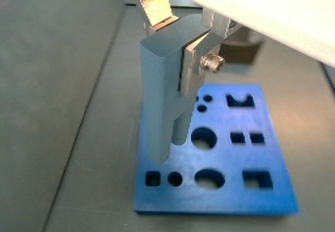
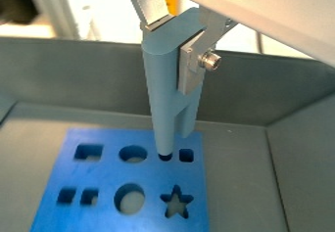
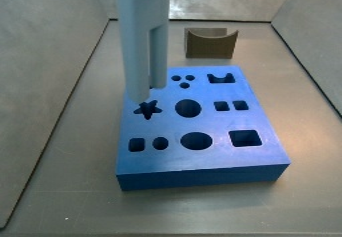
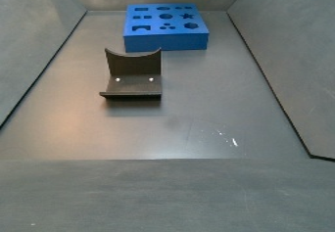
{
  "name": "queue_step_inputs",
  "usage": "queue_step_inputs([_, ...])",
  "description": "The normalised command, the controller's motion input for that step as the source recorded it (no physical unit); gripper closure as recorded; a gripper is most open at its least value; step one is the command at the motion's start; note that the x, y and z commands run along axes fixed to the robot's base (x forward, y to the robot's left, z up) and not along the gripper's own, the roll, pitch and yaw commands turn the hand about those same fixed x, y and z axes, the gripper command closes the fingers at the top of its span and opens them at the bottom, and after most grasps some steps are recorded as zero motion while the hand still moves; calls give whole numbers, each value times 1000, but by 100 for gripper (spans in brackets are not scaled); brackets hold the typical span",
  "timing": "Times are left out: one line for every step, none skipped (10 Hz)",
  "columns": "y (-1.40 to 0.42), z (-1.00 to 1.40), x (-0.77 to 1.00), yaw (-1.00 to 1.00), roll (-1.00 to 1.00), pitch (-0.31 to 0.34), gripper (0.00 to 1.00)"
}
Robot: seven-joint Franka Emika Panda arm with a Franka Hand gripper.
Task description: Insert the square-circle object.
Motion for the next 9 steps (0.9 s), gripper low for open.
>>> queue_step_inputs([-171, -240, 3, -986, 4, 0, 100])
queue_step_inputs([-163, -360, 31, -966, 49, -10, 100])
queue_step_inputs([-151, -414, 34, -969, 69, -16, 100])
queue_step_inputs([-71, -420, 6, -1000, 70, -9, 100])
queue_step_inputs([-57, -411, 0, -1000, 71, -7, 100])
queue_step_inputs([0, -411, 0, -1000, 94, -19, 100])
queue_step_inputs([0, -411, 0, -1000, 101, -21, 100])
queue_step_inputs([0, -411, 0, -1000, 103, -21, 100])
queue_step_inputs([0, -400, 0, -1000, 106, -19, 100])
